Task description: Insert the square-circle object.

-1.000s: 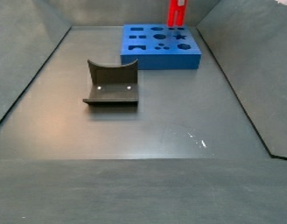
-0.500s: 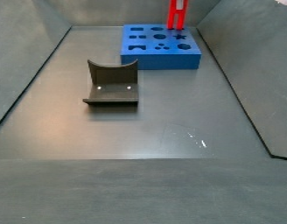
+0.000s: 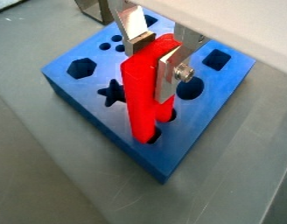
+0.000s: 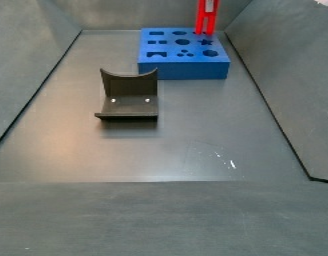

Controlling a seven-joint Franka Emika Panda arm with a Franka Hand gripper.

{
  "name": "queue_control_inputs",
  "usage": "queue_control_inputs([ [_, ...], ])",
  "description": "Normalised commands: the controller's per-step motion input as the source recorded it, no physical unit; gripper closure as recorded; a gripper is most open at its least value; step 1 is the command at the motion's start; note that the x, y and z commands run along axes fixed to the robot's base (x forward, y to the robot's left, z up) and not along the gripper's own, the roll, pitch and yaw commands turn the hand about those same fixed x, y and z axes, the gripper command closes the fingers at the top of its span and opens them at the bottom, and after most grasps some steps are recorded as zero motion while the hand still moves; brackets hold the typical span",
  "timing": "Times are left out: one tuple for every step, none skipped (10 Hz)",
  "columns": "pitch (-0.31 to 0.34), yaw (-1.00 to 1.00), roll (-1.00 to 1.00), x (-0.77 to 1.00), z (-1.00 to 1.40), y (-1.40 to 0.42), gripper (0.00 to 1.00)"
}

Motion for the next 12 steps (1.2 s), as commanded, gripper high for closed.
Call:
queue_control_inputs([
  [0.207,0.00,0.28,0.08,-0.35,-0.13,1.00],
  [0.253,-0.05,0.25,0.29,-0.29,-0.17,1.00],
  [0.257,-0.06,0.25,0.35,-0.27,-0.18,1.00],
  [0.260,0.00,0.23,0.43,-0.27,-0.21,1.00],
  [0.183,0.00,0.16,0.43,-0.33,-0.19,1.00],
  [0.170,0.00,0.16,0.39,-0.39,-0.19,1.00],
  [0.187,0.00,0.17,0.54,-0.48,-0.11,1.00],
  [0.127,0.00,0.12,0.42,-0.62,0.00,1.00],
  [0.116,0.00,0.08,0.22,-0.57,0.16,1.00],
  [0.024,0.00,0.03,-0.05,-0.36,0.24,1.00],
  [0.000,0.00,0.02,-0.14,-0.30,0.23,1.00],
  [0.000,0.00,0.02,-0.09,-0.32,0.10,1.00],
])
